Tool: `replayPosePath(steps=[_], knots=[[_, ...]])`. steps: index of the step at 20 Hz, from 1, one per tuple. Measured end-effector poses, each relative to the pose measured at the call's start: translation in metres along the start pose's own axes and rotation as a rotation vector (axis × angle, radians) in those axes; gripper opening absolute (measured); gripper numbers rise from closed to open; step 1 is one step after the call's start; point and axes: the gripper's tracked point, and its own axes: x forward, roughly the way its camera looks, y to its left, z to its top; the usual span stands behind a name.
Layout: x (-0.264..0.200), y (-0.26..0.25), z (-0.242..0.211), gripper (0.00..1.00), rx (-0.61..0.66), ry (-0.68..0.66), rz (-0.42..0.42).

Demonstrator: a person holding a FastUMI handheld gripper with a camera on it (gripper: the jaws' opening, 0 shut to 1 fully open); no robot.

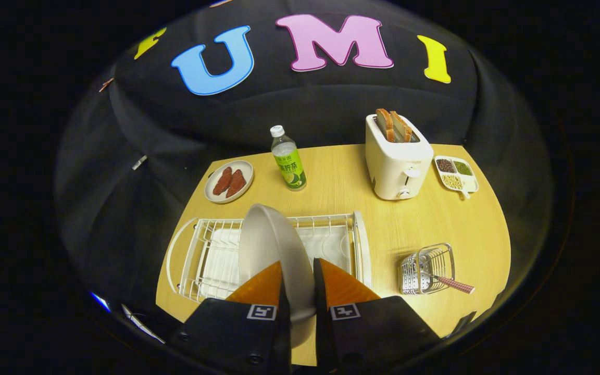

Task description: Take the plate from the dish rack, then take the spoon from the basket and place it into the plate.

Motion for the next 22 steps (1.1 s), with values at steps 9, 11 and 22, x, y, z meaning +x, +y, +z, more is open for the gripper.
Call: replayPosePath(steps=[9,11,22], knots=[[-0.082,-0.053,-0.098,0.23,0.027,0.095,0.115],[-0.092,-0.074,-0.124,0.23,0.043,0.118,0.102],[-0.092,-0.182,-0.200,0.23,0.060,0.262,0.169]])
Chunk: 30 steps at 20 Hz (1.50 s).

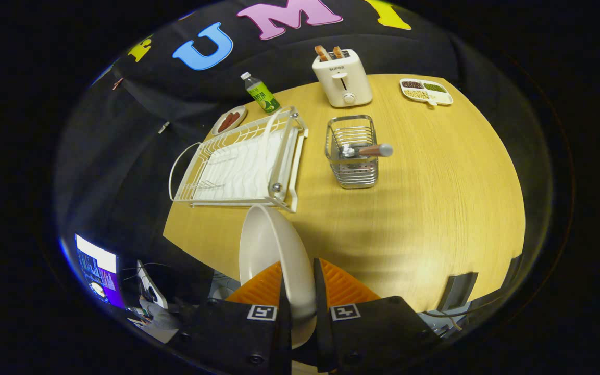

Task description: Take the plate from the dish rack, then take the spoon from the basket and place it into the plate.

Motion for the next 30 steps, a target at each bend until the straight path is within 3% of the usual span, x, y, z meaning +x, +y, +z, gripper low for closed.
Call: replayPosePath(steps=[4,10,15,16,19,20,24,30], knots=[[0.026,-0.044,-0.003,0.23,0.039,0.044,-0.003],[0.059,-0.070,0.015,0.26,0.091,0.066,0.093],[0.067,-0.097,0.021,0.39,0.000,0.050,0.036],[0.064,-0.097,0.026,0.57,-0.025,0.029,0.046],[0.050,-0.093,0.049,0.80,-0.122,-0.099,0.068],[0.043,-0.088,0.060,1.00,-0.169,-0.154,0.081],[0.015,-0.072,0.099,0.99,-0.309,-0.356,0.086],[0.002,-0.039,0.139,0.99,-0.349,-0.493,0.143]])
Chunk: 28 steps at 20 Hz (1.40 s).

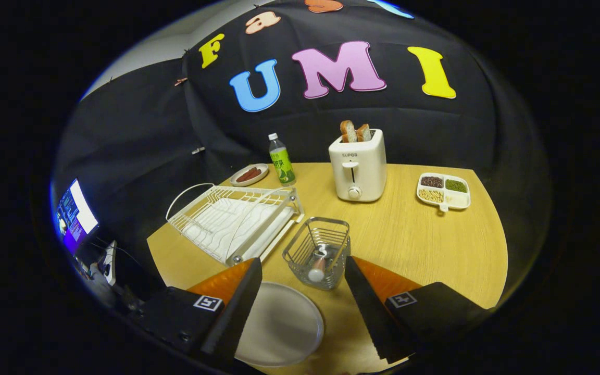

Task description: Take the plate from the dish rack, then take the spoon from the basket and place it into the plate.

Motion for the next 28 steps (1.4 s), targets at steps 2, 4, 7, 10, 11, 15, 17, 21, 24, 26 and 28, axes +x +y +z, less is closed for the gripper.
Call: replayPosePath(steps=[2,4,7,10,11,15,17,21,24,26,28], knots=[[0.014,-0.002,0.007,0.99,-0.002,-0.023,-0.001],[0.029,-0.004,0.011,0.98,0.000,-0.036,-0.002],[0.050,-0.011,0.008,0.92,-0.004,-0.045,-0.014],[0.061,-0.016,0.003,0.74,-0.025,-0.047,-0.017],[0.063,-0.014,-0.001,0.74,-0.037,-0.040,-0.010],[0.069,-0.018,-0.007,0.60,-0.071,-0.049,-0.019],[0.075,-0.020,-0.008,0.49,-0.056,-0.046,-0.026],[0.077,-0.020,-0.009,0.28,-0.070,-0.031,-0.032],[0.082,-0.024,-0.011,0.25,-0.102,-0.025,-0.049],[0.081,-0.025,-0.009,0.24,-0.114,-0.007,-0.050],[0.080,-0.025,-0.010,0.23,-0.109,0.019,-0.043]])
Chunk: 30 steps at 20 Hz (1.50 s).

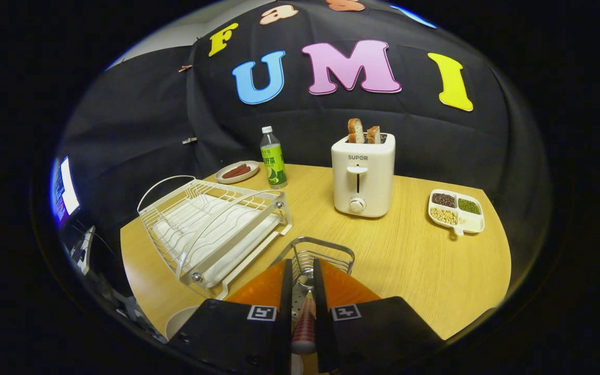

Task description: Take the plate from the dish rack, then take the spoon from the basket and place it into the plate.

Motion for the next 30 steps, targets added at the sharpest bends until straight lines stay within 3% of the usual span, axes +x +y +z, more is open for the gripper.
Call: replayPosePath(steps=[8,16,19,23,30], knots=[[-0.037,-0.005,0.050,0.23,0.009,-0.063,0.014],[-0.099,0.034,0.112,0.23,0.006,-0.129,0.164],[-0.117,0.061,0.103,0.23,-0.010,-0.114,0.222],[-0.120,0.095,0.057,0.23,-0.040,-0.036,0.304],[-0.094,0.116,-0.009,0.23,-0.071,0.105,0.337]])
